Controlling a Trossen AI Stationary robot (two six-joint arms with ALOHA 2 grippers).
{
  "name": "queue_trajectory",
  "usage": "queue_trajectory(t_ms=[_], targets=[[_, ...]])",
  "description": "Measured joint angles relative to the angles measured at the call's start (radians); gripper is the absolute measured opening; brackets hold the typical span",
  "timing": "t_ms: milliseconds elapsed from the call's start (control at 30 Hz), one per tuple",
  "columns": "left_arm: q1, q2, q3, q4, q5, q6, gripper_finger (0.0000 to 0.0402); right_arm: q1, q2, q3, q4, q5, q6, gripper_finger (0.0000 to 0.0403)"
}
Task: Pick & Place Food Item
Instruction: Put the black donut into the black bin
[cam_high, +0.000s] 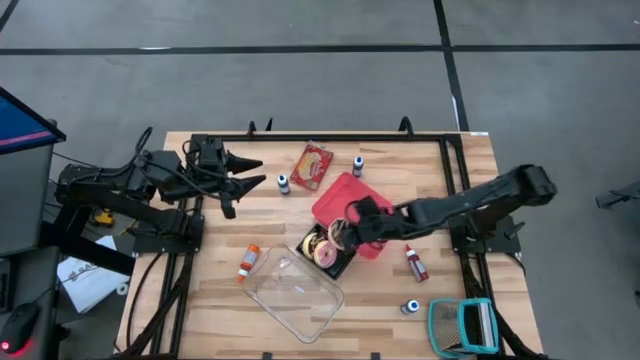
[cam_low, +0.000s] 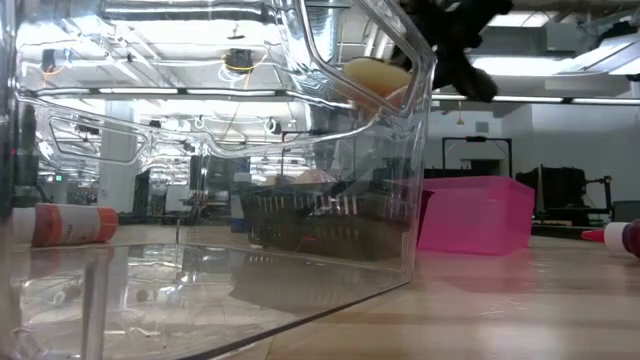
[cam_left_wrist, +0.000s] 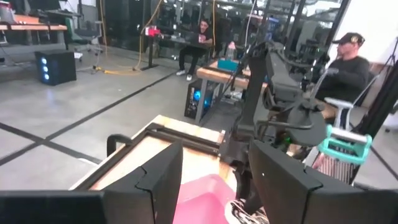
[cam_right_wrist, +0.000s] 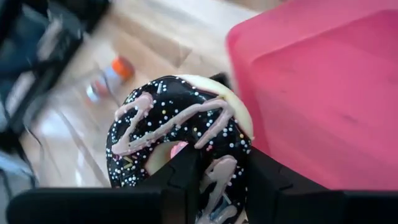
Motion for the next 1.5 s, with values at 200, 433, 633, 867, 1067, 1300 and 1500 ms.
queue_trajectory(t_ms=[200,433,633,867,1067,1300,1500], targets=[[-0.015,0.0,0.0,-0.052,0.0,-0.007,0.0181,0.021,0.114,0.094,-0.076,-0.047,-0.193,0.0087],[-0.037,0.0,0.0,-0.075,0.0,-0.007,0.0181,0.037,0.123,0.088,-0.08,-0.049,-0.481,0.0091],[-0.037,0.0,0.0,-0.075,0.0,-0.008,0.0181,0.035,0.131,0.087,-0.065,-0.049,-0.707,0.0107],[-0.037,0.0,-0.035,-0.065,0.0,-0.028,0.0181,0.036,0.183,0.085,-0.025,-0.049,-0.88,0.0136],[-0.075,0.008,-0.09,0.021,-0.015,-0.041,0.0181,0.036,0.261,0.089,0.004,-0.046,-0.912,0.0163],[-0.111,0.027,-0.124,0.083,-0.033,-0.064,0.0181,0.04,0.256,0.087,0.013,-0.045,-0.918,0.0188],[-0.115,0.032,-0.124,0.082,-0.034,-0.065,0.0181,0.05,0.255,0.087,0.033,-0.044,-0.916,0.0206]])
